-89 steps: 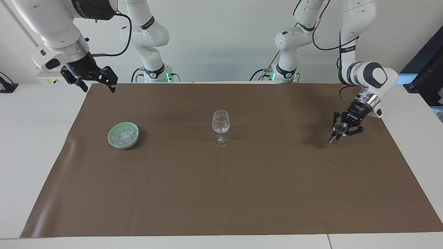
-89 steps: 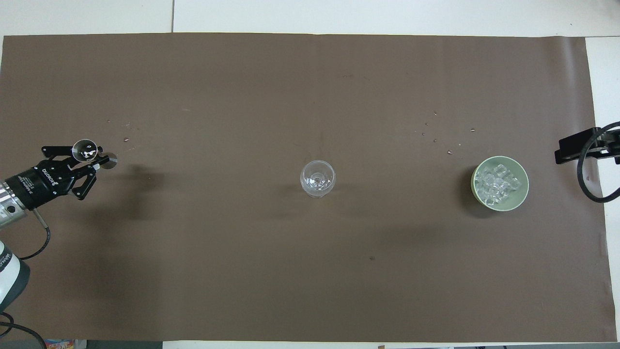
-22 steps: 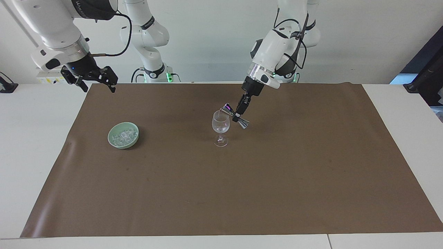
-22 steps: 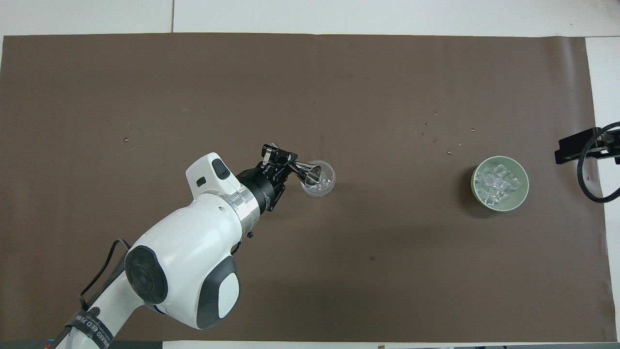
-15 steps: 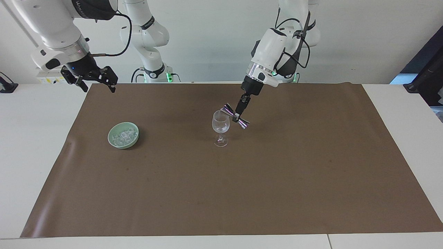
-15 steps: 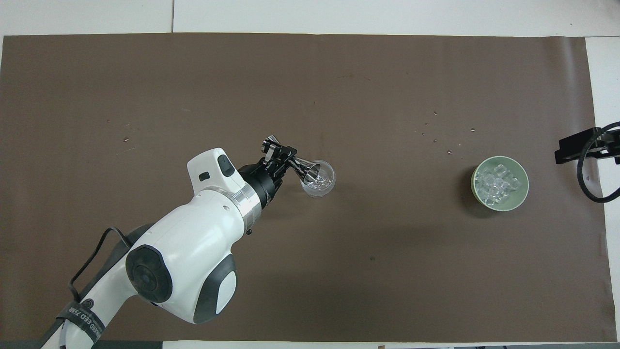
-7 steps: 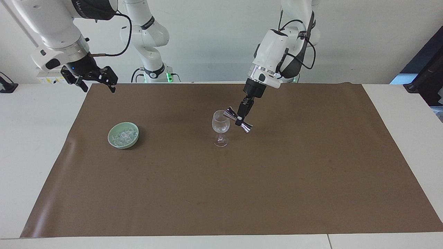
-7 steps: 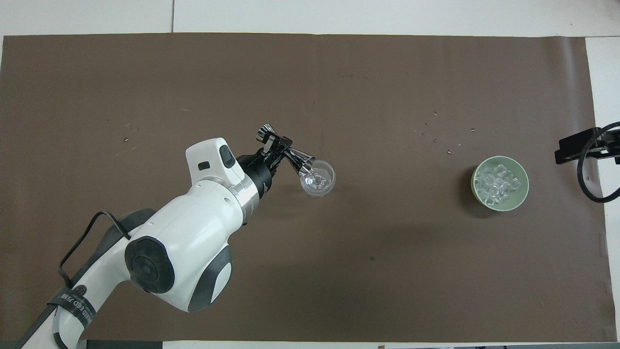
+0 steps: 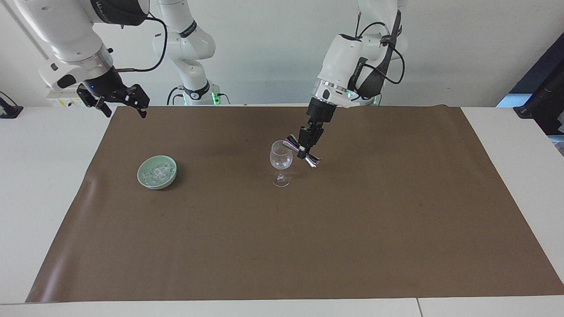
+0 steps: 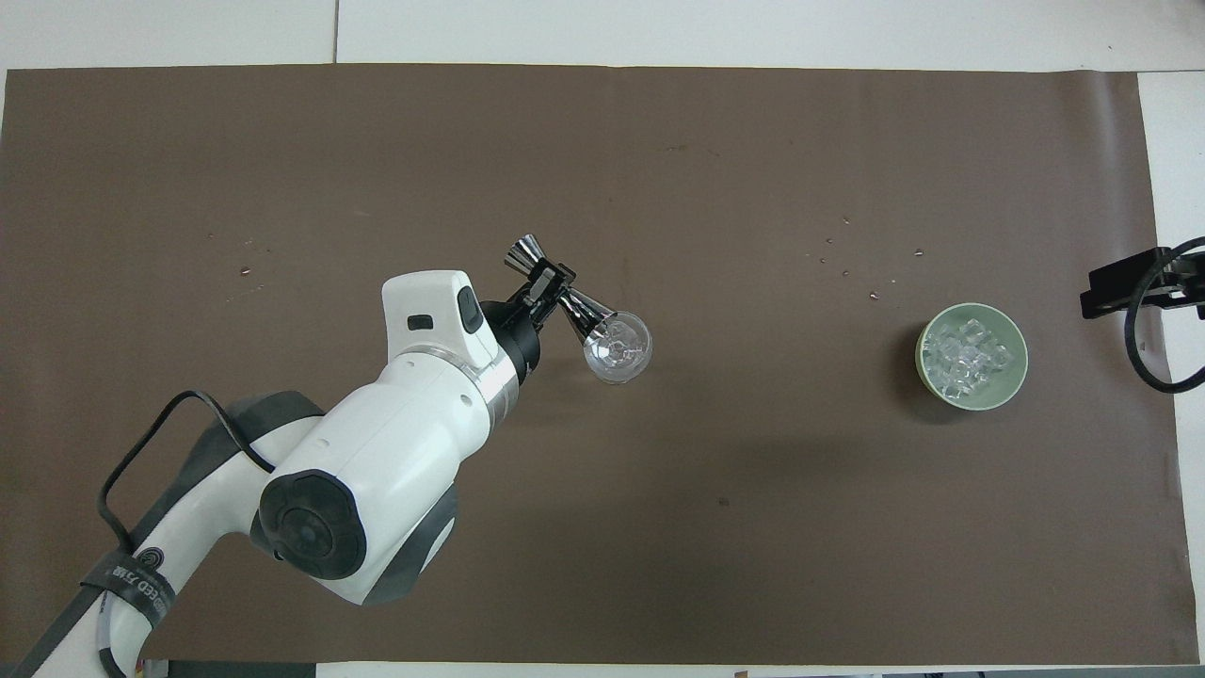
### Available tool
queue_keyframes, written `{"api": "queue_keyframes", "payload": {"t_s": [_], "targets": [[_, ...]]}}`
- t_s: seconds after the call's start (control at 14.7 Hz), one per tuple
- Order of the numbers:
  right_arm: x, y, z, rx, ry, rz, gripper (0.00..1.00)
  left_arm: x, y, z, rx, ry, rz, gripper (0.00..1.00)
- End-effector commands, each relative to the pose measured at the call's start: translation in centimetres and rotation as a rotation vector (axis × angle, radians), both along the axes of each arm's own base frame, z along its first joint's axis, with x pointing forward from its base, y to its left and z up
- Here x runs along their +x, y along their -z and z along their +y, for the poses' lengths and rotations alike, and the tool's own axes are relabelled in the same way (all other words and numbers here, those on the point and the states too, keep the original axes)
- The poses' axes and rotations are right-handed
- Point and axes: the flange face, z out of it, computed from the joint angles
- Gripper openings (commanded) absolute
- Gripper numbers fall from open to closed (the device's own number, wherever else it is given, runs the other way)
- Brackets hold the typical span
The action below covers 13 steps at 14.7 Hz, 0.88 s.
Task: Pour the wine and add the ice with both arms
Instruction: 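Tilt the jigger over the clear glass with the left gripper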
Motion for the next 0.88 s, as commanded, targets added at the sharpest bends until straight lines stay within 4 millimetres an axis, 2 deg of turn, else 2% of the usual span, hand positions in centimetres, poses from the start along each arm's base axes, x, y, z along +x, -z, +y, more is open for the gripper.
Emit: {"api": "queue_keyframes", "payload": {"t_s": [0.0,0.48,0.82], "targets": [[-0.39,0.06,-0.08,0.006,-0.009,-0.005,1.0,1.32,-0.92,-0.64,0.06,0.018,0.029,0.0],[-0.44,-0.09,-0.24,0.006,-0.006,-0.008,1.0,1.36,-1.49,-1.09,0.065,0.028,0.015,0.0],[-0.44,-0.09,-0.24,0.006,-0.006,-0.008,1.0,1.26,-0.9,-0.94,0.059,-0.04,0.082,0.0]]}}
